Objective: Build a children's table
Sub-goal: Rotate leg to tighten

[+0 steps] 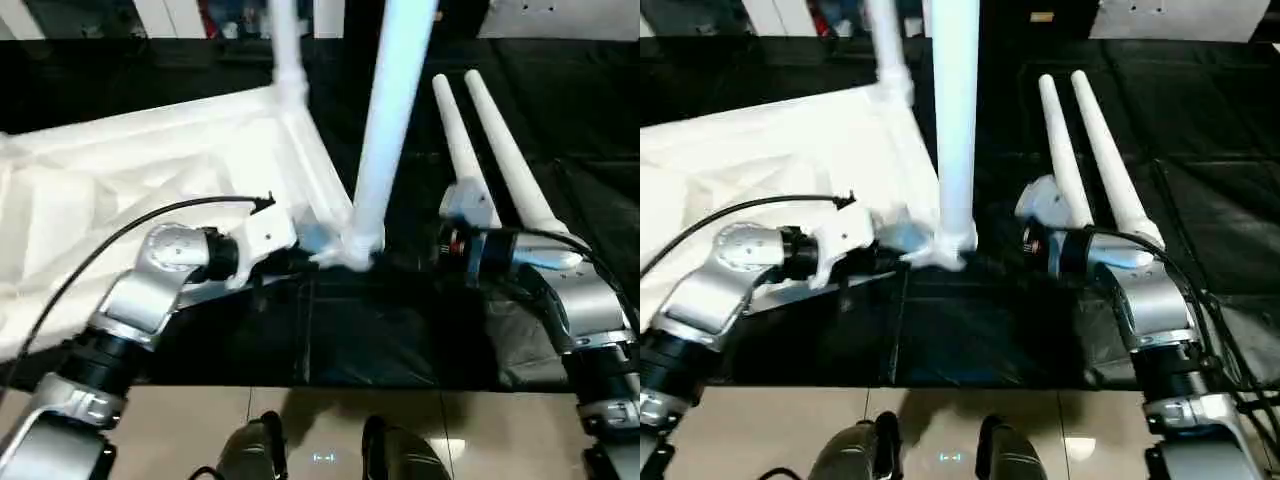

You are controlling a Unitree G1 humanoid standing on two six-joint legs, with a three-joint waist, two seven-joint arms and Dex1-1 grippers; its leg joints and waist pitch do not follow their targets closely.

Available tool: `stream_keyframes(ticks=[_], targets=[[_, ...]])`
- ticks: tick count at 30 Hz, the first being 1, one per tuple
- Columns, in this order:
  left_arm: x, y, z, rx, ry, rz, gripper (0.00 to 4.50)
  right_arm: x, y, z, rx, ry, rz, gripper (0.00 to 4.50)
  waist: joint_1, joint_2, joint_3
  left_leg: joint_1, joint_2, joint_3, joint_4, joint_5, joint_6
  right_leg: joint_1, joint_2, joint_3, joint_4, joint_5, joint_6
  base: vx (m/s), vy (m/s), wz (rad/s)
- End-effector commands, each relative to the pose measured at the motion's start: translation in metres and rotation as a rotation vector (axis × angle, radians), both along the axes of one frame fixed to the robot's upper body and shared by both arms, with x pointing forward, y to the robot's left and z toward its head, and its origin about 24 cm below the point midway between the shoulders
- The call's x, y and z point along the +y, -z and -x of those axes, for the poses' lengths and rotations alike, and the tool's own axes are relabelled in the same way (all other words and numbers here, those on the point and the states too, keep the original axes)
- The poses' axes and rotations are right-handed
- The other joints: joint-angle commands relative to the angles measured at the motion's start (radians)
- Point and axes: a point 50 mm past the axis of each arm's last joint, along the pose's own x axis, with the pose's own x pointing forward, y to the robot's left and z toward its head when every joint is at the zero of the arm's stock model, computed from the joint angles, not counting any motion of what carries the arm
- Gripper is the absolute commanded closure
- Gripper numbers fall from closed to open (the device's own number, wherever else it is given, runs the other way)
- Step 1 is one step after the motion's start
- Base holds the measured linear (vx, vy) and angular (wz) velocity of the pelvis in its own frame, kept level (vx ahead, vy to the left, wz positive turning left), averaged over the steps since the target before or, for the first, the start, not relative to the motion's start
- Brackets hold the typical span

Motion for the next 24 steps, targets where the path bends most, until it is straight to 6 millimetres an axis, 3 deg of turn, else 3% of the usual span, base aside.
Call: stream_keyframes(ticks=[1, 6, 19, 24], targets=[[-0.007, -0.004, 0.005, -0.011, 0.096, -0.002, 4.5, 0.006, -0.002, 0.001, 0.021, -0.073, 0.007, 0.05, -0.001, -0.007, -0.095, 0.037, 0.068, -0.023, -0.049, -0.088, 0.164, 0.069, -0.09, 0.058, -0.049, -0.085, -0.276, 0.0, 0.0, 0.0], [-0.007, -0.004, 0.007, -0.008, 0.159, -0.025, 4.5, 0.012, -0.001, -0.001, 0.032, -0.115, 0.012, 0.21, 0.004, -0.007, -0.097, 0.038, 0.069, -0.023, -0.049, -0.092, 0.156, 0.067, -0.092, 0.058, -0.05, -0.098, -0.278, 0.0, 0.0, 0.0], [-0.01, -0.003, 0.01, 0.0, 0.204, -0.02, 4.5, 0.016, 0.002, -0.001, 0.071, -0.166, 0.004, 1.35, 0.005, -0.011, -0.104, 0.034, 0.066, -0.023, -0.044, -0.069, 0.162, 0.071, -0.09, 0.057, -0.044, -0.081, -0.277, 0.0, 0.0, 0.0], [-0.01, -0.003, 0.01, 0.001, 0.21, -0.019, 4.5, 0.016, 0.003, 0.0, 0.079, -0.177, 0.004, 1.72, 0.006, -0.01, -0.103, 0.034, 0.067, -0.023, -0.044, -0.102, 0.147, 0.071, -0.091, 0.057, -0.048, -0.127, -0.274, 0.0, 0.0, 0.0]])
